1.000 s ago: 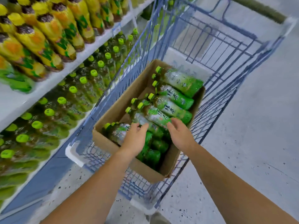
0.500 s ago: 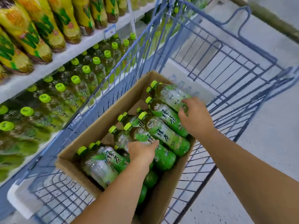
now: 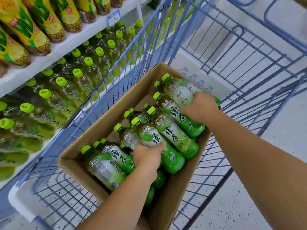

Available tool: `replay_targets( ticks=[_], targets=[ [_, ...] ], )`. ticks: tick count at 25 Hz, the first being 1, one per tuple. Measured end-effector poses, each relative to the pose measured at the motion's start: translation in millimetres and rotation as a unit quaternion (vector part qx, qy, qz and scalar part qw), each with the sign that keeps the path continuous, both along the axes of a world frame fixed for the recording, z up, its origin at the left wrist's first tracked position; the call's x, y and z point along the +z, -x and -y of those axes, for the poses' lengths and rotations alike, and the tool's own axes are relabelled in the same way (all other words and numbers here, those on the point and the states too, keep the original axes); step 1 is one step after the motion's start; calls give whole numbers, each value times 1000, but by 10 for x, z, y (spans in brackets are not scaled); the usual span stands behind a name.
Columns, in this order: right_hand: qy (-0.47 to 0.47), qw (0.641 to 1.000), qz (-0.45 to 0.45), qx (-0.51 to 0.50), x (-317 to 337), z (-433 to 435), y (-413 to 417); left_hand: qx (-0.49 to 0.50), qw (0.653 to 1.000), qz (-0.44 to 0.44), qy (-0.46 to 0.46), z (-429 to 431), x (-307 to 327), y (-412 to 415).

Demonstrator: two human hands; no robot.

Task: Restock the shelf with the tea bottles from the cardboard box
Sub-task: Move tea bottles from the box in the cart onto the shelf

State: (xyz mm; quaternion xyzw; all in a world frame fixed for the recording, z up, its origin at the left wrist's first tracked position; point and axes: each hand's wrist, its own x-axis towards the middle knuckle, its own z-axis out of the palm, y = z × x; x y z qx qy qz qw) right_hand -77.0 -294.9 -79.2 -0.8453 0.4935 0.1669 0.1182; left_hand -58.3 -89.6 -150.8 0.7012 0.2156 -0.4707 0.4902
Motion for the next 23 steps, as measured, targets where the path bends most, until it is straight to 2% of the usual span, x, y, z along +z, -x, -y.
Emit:
replay_targets(
  ticks=[3,5,8,12,14,16,18,20,23],
  targets=[
    [-79,994,70,-38,34,-280,115,-25,999,11,47,-163,107,-121],
    [-99,991,86,-10,-5,-538,185,-44,996,34,71,-232,161,-203],
    [-64,995,65,29,-100,-786,221,-71,989,62,118,-320,252,-294],
    [-63,993,102,9,-66,-882,160,-104,983,79,132,-437,296,-435],
    [-126,980,136,-72,-7,-853,137,-122,979,70,148,-483,320,-516],
    [-236,938,176,-184,48,-841,123,-118,978,52,162,-507,339,-581],
    [-291,899,222,-239,61,-887,144,-105,979,29,171,-527,359,-636],
    [-273,888,269,-254,59,-978,159,-97,977,3,191,-563,366,-697],
    [-214,905,279,-238,9,-1083,202,-103,967,-25,231,-678,368,-770]
  ],
)
